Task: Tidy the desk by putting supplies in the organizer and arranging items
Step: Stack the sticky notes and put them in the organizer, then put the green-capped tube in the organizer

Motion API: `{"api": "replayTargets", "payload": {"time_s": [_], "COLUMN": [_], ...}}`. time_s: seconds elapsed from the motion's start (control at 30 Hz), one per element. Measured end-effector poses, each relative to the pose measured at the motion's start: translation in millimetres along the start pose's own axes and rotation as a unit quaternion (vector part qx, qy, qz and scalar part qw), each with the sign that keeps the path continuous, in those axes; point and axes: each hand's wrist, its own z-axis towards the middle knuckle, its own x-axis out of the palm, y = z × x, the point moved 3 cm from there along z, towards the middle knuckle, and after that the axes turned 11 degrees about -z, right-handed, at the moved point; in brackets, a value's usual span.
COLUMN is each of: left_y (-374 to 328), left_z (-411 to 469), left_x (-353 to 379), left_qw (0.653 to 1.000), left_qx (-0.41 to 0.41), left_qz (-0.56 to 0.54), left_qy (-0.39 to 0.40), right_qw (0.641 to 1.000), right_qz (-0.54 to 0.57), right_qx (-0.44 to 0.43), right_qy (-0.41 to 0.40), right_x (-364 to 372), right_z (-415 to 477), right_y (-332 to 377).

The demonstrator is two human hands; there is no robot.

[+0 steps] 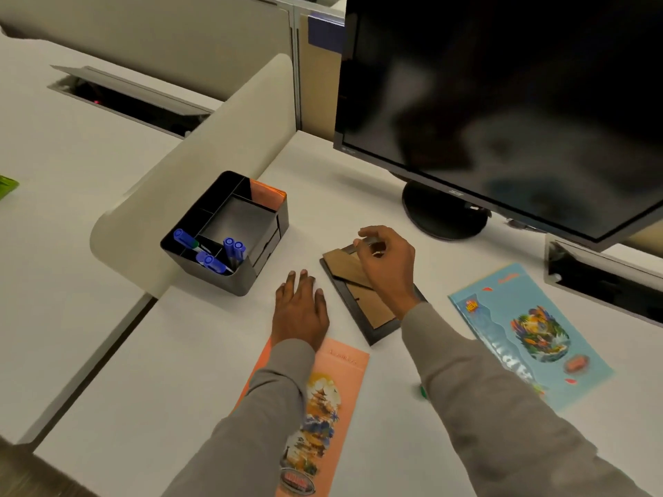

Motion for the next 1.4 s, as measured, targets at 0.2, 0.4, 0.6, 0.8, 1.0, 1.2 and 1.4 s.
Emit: {"api": "replayTargets", "payload": {"time_s": [0.2,0.4,0.6,0.8,1.0,1.2,1.4], "left_y": [-2,8,-4,-49,-91,-107,-112], "left_z": [-4,-1,-1,-32,-98,-146,-174], "left_x": [-1,-3,-14,3,44,77,90], "left_qw": [0.999,0.993,0.989,0.984,0.968,0.961,0.963], "left_qx": [-0.007,-0.040,-0.030,0.050,0.057,-0.009,-0.106], "left_qz": [-0.035,-0.107,-0.114,-0.144,-0.238,-0.275,-0.247], "left_qy": [-0.007,-0.035,-0.085,-0.097,-0.062,0.008,0.003], "right_qw": [1.000,0.997,0.988,0.983,0.976,0.979,0.982], "right_qz": [-0.017,-0.019,-0.046,-0.043,-0.020,-0.059,-0.077], "right_qx": [0.014,0.072,0.140,0.171,0.210,0.190,0.172], "right_qy": [-0.011,-0.024,-0.040,-0.051,-0.055,-0.037,0.032], "right_x": [-56,-106,-137,-146,-145,-147,-139], "right_z": [-36,-82,-132,-177,-205,-214,-216], "right_y": [-40,-73,-108,-127,-137,-134,-129]}}
